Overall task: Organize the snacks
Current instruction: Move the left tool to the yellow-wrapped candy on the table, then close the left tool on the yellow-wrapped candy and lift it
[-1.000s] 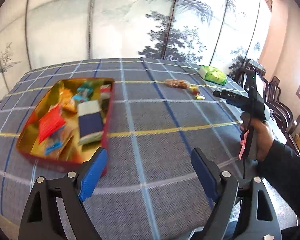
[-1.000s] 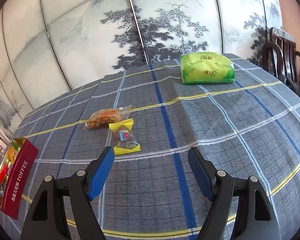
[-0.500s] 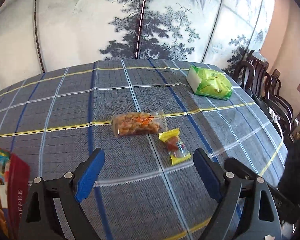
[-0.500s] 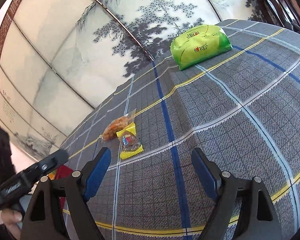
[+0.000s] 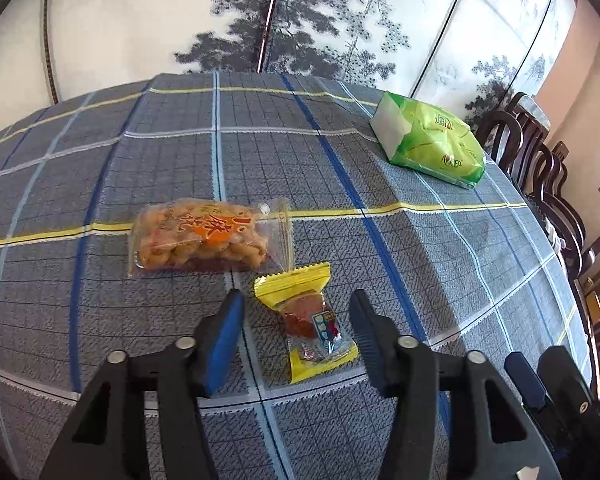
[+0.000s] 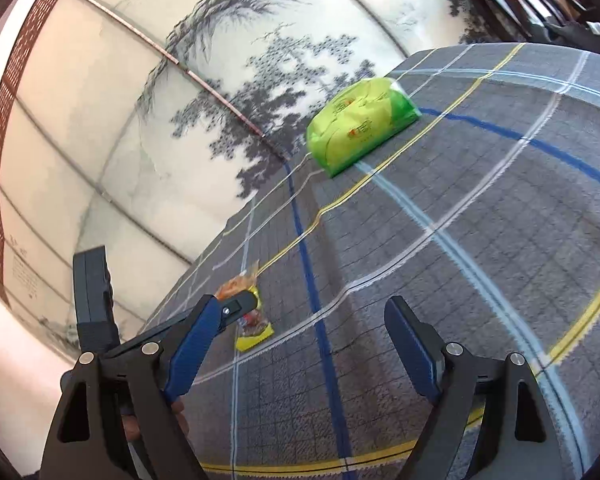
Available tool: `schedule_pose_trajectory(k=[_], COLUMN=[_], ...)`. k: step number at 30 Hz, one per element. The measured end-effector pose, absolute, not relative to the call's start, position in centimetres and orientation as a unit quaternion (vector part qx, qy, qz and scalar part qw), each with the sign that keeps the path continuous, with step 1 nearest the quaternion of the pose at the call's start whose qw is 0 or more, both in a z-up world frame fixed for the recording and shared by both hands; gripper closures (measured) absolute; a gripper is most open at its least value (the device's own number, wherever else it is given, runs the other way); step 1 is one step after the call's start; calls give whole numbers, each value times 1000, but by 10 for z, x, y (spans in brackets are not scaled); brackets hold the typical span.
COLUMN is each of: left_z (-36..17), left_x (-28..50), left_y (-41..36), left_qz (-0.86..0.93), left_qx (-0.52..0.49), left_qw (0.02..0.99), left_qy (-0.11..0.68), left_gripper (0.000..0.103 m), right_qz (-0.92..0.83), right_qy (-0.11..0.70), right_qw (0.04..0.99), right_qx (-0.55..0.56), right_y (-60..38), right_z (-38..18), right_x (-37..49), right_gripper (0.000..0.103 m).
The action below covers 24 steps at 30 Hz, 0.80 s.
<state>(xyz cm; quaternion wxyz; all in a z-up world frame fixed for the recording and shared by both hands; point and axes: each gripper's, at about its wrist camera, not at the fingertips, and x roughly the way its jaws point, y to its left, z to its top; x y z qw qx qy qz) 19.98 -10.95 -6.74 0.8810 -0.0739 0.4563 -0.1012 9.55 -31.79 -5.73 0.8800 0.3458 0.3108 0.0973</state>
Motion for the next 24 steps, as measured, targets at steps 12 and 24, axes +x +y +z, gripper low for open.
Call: schedule_pose_trajectory(k=[12, 24], left_z=[-52, 14], left_x=[169, 82], left_y=[-107, -32], left_qz=[-107, -69], left_qx=[-27, -37], left_qw=[895, 920], left_qy=[433, 384], left_gripper=[83, 83], right_qz=[69, 72], right_qy=[307, 322], right_qw=[888, 889], right_qx=[336, 317], right_y=[-320, -312], right_z=[-55, -56], right_x=[95, 98], right_gripper=[13, 8])
